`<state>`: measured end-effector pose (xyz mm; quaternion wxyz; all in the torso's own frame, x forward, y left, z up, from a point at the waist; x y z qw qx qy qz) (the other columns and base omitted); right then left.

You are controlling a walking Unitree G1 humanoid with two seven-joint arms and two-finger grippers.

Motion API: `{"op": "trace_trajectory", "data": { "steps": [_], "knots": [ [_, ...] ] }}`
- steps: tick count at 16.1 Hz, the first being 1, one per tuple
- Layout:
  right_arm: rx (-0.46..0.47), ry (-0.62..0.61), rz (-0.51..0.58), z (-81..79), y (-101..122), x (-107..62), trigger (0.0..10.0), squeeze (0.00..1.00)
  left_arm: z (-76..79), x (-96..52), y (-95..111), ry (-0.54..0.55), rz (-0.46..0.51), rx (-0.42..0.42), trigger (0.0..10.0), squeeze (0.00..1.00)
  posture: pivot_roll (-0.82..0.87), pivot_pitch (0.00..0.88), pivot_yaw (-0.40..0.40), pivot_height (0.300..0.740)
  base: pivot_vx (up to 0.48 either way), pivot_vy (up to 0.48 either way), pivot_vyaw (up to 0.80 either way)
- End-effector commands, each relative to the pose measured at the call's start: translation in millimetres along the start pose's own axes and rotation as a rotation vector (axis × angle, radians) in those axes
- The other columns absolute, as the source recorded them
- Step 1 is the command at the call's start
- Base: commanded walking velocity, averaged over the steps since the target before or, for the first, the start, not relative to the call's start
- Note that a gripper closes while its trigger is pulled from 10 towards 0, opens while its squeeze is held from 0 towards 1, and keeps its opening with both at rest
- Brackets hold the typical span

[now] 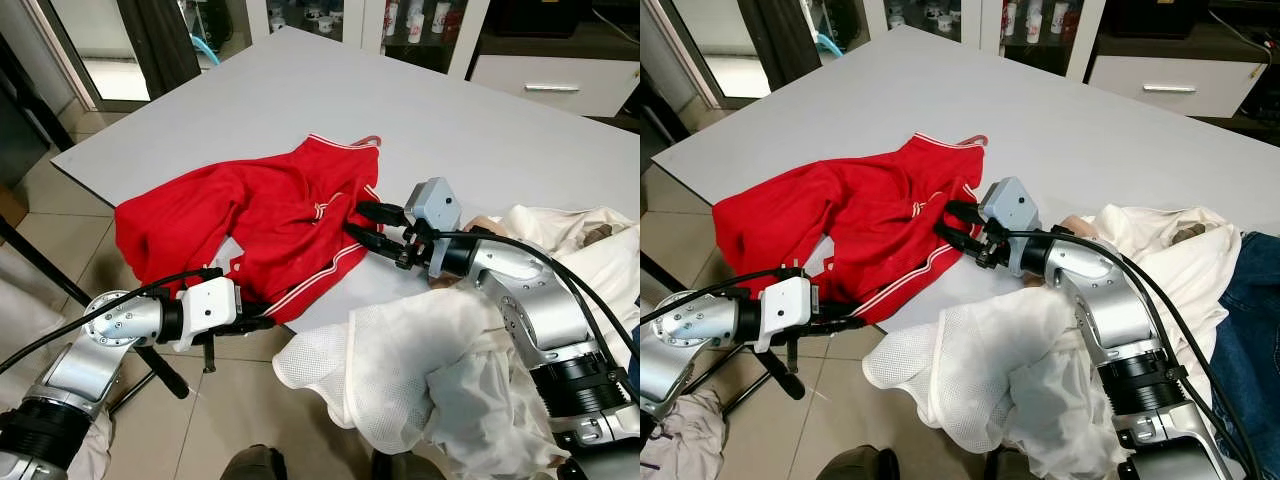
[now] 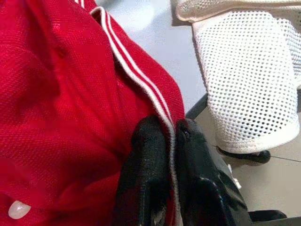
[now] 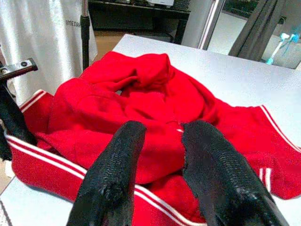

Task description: Hang hanger

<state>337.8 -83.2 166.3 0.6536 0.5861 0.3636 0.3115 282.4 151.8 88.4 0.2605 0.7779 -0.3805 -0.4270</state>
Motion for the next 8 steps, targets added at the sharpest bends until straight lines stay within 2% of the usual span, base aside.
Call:
{"op": "trace_trajectory", "data": {
  "steps": [1,2,3,4,6,8],
  "knots": [
    [-0.006,-0.006,0.002,2.2,3,0.6,10.0,0.0,-14.2,-9.6,0,0.058,-0.005,0.015,0.0,0.0,0.09,0.093,0.071,0.74,0.0,0.0,0.0],
    [-0.006,-0.007,0.001,2.4,3,0.3,10.0,0.0,-23.1,-13.0,1,0.095,-0.001,0.026,0.0,0.0,0.09,0.093,0.071,0.74,0.0,0.0,0.0],
    [-0.006,-0.011,0.0,4.1,3,-0.6,10.0,0.0,-47.9,-23.2,5,0.194,0.005,0.054,0.0,0.0,0.09,0.093,0.071,0.74,0.0,0.0,0.0],
    [-0.007,-0.046,0.018,11.9,8,-2.5,10.0,0.0,-81.0,-40.0,9,0.323,0.002,0.081,0.0,0.0,0.09,0.093,0.071,0.74,0.0,0.0,0.0],
    [0.002,-0.073,0.043,17.8,13,-4.5,10.0,0.0,-91.5,-45.3,8,0.368,-0.004,0.08,0.0,0.0,0.09,0.093,0.071,0.74,0.0,0.0,0.0],
    [0.07,-0.088,0.125,25.8,28,-15.5,10.0,0.0,-113.4,-53.6,7,0.489,0.014,0.046,0.0,0.0,0.08,0.092,0.075,0.74,0.0,0.0,0.0]
  ]
}}
Point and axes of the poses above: a point about 5 cm out from each wrist's last joint towards the gripper, its own x axis pointing out of the wrist towards the gripper, its own y axis along the axis of the wrist's last joint, z = x × y, the point moved 5 cm from there along x, pointing out of the wrist towards the gripper, and after that the axes turned 11 degrees about x, right-handed, at the moved point
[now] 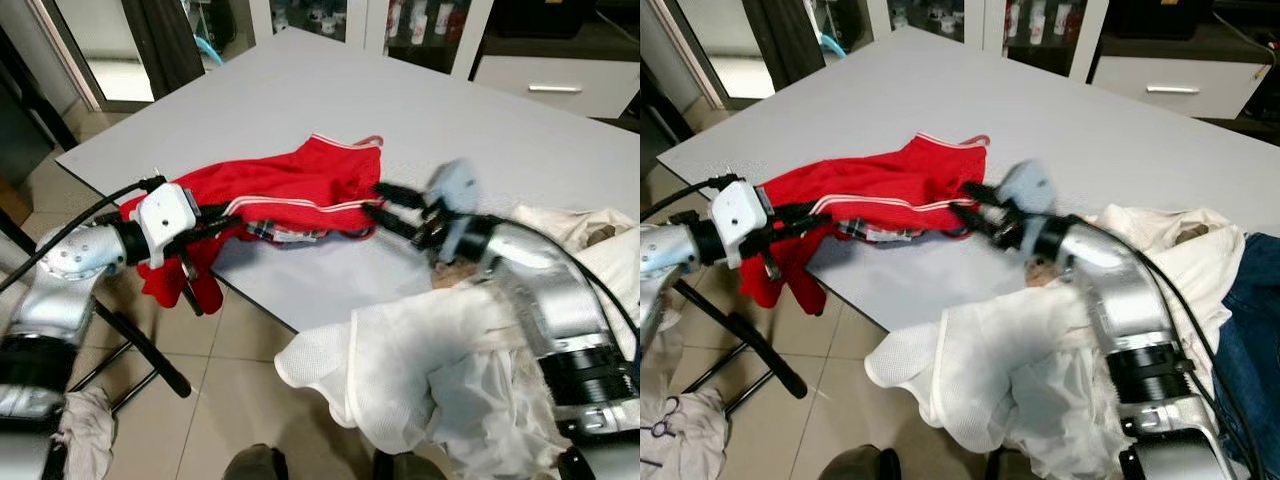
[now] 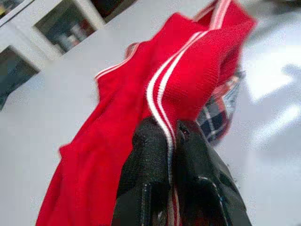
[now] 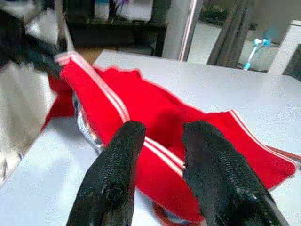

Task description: Hang hanger

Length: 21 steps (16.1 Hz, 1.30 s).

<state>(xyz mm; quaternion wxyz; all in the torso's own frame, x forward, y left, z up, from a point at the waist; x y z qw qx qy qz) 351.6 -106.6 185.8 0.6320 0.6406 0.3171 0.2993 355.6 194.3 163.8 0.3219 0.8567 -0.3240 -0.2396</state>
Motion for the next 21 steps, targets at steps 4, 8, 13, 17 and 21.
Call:
{"op": "trace_trajectory", "data": {
  "steps": [4,8,13,17,21],
  "knots": [
    [0.064,0.237,0.051,-34.1,18,-16.9,10.0,0.0,-46.5,3.9,10,0.162,0.04,-0.015,0.0,0.0,0.07,0.088,0.076,0.74,0.0,0.0,0.0],
    [0.115,0.534,-0.105,-94.0,-16,-24.9,10.0,0.0,-75.4,10.2,21,0.24,0.061,-0.005,0.0,0.0,0.08,0.072,0.078,0.74,0.0,0.0,0.0],
    [-0.158,0.336,-0.261,-73.9,-50,13.1,10.0,0.0,-67.6,18.5,19,0.23,0.077,-0.022,0.0,0.0,0.07,0.074,0.074,0.74,0.0,0.0,0.0],
    [-0.338,0.212,-0.339,-57.8,-68,30.7,10.0,1.0,-62.5,16.6,16,0.223,0.078,-0.021,0.0,0.0,0.09,0.086,0.068,0.74,0.0,0.0,0.0],
    [-0.442,0.089,-0.389,-42.9,-79,38.4,10.0,0.02,-63.3,14.0,15,0.228,0.077,-0.014,0.0,0.0,0.09,0.09,0.068,0.74,0.0,0.0,0.0]
  ]
}}
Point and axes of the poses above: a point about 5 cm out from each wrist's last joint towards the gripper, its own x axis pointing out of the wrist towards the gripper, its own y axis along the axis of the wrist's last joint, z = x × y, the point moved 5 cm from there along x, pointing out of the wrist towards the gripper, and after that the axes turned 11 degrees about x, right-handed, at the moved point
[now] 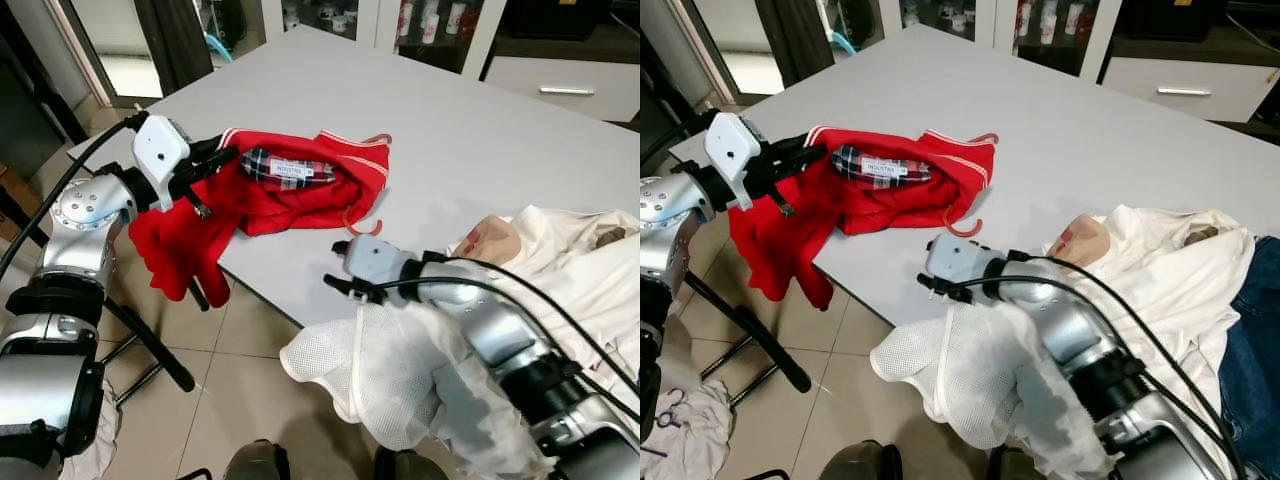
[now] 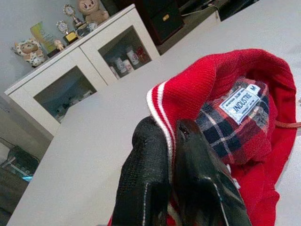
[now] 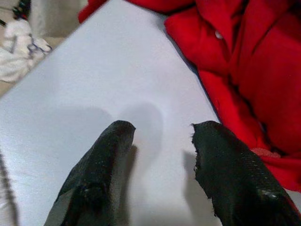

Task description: Hang hanger

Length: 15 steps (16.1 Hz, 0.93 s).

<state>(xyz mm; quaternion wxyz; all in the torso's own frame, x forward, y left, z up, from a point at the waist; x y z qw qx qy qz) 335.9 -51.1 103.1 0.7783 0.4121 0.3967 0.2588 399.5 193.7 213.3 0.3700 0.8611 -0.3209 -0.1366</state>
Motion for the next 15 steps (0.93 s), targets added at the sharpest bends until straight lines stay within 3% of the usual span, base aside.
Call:
{"op": "trace_trajectory", "data": {
  "steps": [1,8,12,15],
  "knots": [
    [-0.039,-0.023,-0.009,5.2,2,1.6,10.0,0.02,-4.1,-5.3,-2,0.017,-0.003,0.002,0.0,0.0,0.09,0.09,0.068,0.74,0.0,0.0,0.0],
    [-0.011,-0.17,-0.055,27.5,-13,2.2,10.0,0.0,0.4,-3.4,-1,0.003,0.009,0.0,0.0,0.0,0.08,0.093,0.07,0.74,0.0,0.0,0.0],
    [0.068,-0.268,-0.09,44.0,-21,4.9,10.0,0.0,0.7,-1.7,3,0.001,0.022,0.005,0.0,0.0,0.09,0.09,0.065,0.74,0.0,0.0,0.0],
    [0.098,-0.282,-0.1,46.7,-21,10.8,10.0,0.0,3.0,-2.0,4,-0.005,0.027,0.009,0.0,0.0,0.09,0.089,0.062,0.74,0.0,0.0,0.0]
  ]
}}
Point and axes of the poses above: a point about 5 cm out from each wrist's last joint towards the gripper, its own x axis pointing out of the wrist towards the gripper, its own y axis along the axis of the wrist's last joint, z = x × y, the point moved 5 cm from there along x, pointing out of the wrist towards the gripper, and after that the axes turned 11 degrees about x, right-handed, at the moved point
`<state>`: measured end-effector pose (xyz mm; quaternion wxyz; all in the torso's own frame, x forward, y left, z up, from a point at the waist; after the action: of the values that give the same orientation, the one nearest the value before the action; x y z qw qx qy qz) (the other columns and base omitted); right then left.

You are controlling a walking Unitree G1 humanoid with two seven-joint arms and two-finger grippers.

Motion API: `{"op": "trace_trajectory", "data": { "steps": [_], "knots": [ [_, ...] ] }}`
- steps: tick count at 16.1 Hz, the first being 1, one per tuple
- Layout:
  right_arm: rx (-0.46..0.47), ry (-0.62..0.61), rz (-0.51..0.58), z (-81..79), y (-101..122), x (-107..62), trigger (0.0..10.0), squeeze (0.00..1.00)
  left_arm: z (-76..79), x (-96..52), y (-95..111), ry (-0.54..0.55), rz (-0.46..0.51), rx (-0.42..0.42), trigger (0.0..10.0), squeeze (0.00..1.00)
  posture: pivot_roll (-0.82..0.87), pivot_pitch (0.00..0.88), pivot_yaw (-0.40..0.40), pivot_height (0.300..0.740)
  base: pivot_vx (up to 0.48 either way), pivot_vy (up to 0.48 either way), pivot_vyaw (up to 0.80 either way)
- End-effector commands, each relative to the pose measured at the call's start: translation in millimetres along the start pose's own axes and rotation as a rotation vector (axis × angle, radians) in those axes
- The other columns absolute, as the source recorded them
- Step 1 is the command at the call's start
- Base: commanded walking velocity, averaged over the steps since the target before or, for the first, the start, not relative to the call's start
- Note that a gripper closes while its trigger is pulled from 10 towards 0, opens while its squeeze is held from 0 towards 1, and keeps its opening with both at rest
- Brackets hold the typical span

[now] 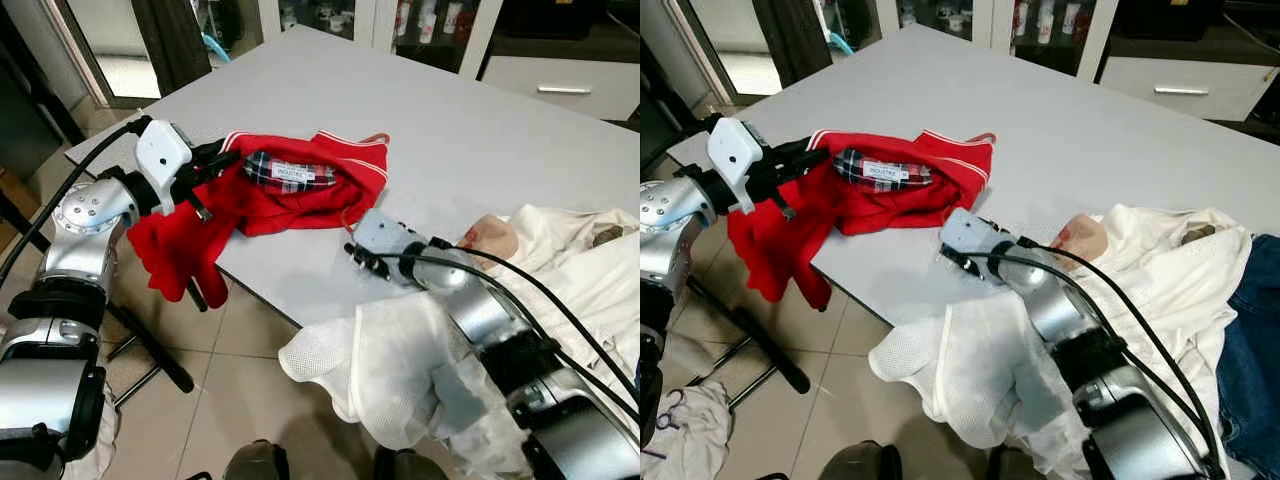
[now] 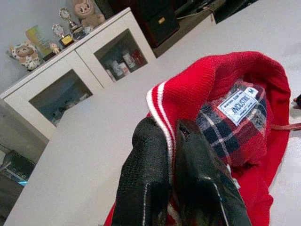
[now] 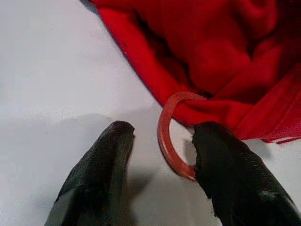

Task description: Hang hanger

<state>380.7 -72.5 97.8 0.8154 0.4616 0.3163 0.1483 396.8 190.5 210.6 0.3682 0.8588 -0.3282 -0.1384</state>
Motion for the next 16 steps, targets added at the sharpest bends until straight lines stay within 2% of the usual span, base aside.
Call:
{"op": "trace_trajectory", "data": {
  "steps": [1,3,4,5,6,7,11,13,16],
  "knots": [
    [0.018,-0.017,-0.03,2.4,-1,4.0,10.0,0.0,-1.9,-1.5,3,0.006,0.015,0.007,0.0,0.0,0.09,0.086,0.06,0.74,0.0,0.0,0.0],
    [0.029,-0.013,-0.058,2.2,-2,7.8,8.9,0.0,-2.6,-0.4,5,0.007,0.021,0.012,0.0,0.0,0.09,0.086,0.058,0.74,0.0,0.0,0.0],
    [0.033,-0.023,-0.074,4.6,0,10.9,6.8,0.0,-3.1,0.6,7,0.008,0.028,0.016,0.0,0.0,0.09,0.083,0.058,0.74,0.0,0.0,0.0],
    [0.022,-0.03,-0.099,7.2,0,13.6,3.1,0.0,-2.7,1.7,10,0.004,0.036,0.029,0.0,0.0,0.09,0.082,0.055,0.74,0.0,0.0,0.0],
    [0.012,-0.05,-0.116,10.9,-1,14.4,0.5,0.0,-2.5,2.1,11,0.002,0.04,0.04,0.0,0.0,0.09,0.08,0.053,0.74,0.0,0.0,0.0],
    [0.005,-0.075,-0.141,15.9,-4,14.4,0.0,0.0,-3.4,2.2,13,0.005,0.045,0.045,0.0,0.0,0.09,0.08,0.052,0.74,0.0,0.0,0.0],
    [0.02,-0.087,-0.159,20.1,-3,15.8,0.0,0.0,-6.3,2.4,17,0.018,0.054,0.056,0.0,0.0,0.09,0.079,0.053,0.74,0.0,0.0,0.0],
    [-0.004,-0.031,-0.157,12.6,0,17.0,0.0,0.0,-7.7,4.8,19,0.025,0.058,0.059,0.0,0.0,0.08,0.078,0.053,0.74,0.0,0.0,0.0],
    [0.036,0.075,-0.15,-3.4,2,16.8,0.0,0.0,-8.3,7.4,22,0.034,0.069,0.065,0.0,0.0,0.08,0.079,0.053,0.74,0.0,0.0,0.0]
  ]
}}
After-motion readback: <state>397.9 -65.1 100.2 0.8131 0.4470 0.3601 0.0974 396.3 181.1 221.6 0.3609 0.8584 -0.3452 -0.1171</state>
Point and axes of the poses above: a point about 5 cm out from each wrist's last joint towards the gripper, its own x axis pointing out of the wrist towards the gripper, its own y axis along the axis of the wrist's last joint, z = x × y, the point moved 5 cm from there along x, pointing out of the wrist towards the gripper, and after that the axes turned 11 degrees about x, right-handed, at the moved point
